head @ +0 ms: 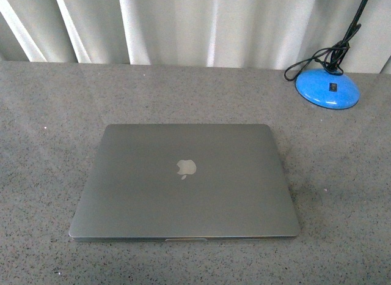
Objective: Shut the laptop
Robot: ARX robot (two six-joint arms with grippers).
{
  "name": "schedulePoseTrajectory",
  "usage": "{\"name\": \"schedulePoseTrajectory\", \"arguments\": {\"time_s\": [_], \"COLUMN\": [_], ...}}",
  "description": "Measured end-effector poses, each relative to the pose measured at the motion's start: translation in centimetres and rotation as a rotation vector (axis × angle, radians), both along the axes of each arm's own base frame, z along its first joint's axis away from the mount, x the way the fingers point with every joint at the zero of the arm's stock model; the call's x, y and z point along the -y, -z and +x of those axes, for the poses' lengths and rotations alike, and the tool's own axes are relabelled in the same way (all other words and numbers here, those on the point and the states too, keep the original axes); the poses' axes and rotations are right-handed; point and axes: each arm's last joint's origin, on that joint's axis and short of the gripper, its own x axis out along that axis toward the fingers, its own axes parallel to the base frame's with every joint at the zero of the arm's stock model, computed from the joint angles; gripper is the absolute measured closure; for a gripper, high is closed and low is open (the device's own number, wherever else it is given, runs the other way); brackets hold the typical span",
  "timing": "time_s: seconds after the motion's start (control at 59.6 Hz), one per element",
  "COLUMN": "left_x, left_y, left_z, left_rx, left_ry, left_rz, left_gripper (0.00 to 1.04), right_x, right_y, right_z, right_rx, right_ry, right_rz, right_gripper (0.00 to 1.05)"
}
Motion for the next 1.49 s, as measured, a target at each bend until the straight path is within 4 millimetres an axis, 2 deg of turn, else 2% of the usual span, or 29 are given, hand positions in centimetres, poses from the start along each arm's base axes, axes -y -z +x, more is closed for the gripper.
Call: {"name": "schedulePoseTrajectory", "arguments": {"time_s": [0.117, 0.352, 0.386, 0.604, 0.738, 0.839, 0.906, 1.493], "left_x": [0.00, 0.00, 0.00, 0.00, 0.00, 0.00, 0.00, 0.00], "left_y": [0.15, 0.15, 0.15, 0.14, 0.15, 0.15, 0.15, 0.15], "left_z": [-0.74, -0.78, -0.78, -0.78, -0.78, -0.78, -0.78, -0.78], "left_rx": [0.003, 0.004, 0.005, 0.005, 0.005, 0.004, 0.004, 0.004], "left_ry": [0.000, 0.000, 0.000, 0.000, 0.000, 0.000, 0.000, 0.000], "left_rz": [0.000, 0.000, 0.000, 0.000, 0.000, 0.002, 0.002, 0.002], "left_gripper": [1.01, 1.01, 0.97, 0.55, 0.21, 0.05, 0.08, 0.07], "right_x": [0.00, 0.00, 0.00, 0.00, 0.00, 0.00, 0.00, 0.00], "right_y": [0.00, 0.01, 0.01, 0.01, 0.01, 0.01, 0.01, 0.01], "right_z": [0.00, 0.00, 0.00, 0.00, 0.00, 0.00, 0.00, 0.00], "right_rx": [0.000, -0.001, -0.001, -0.001, -0.001, -0.001, -0.001, -0.001], "right_ry": [0.000, 0.000, 0.000, 0.000, 0.000, 0.000, 0.000, 0.000], "right_rz": [0.000, 0.000, -0.001, 0.000, 0.000, 0.000, 0.001, 0.000], "right_gripper": [1.04, 1.04, 1.03, 0.58, 0.27, 0.10, 0.10, 0.10]}}
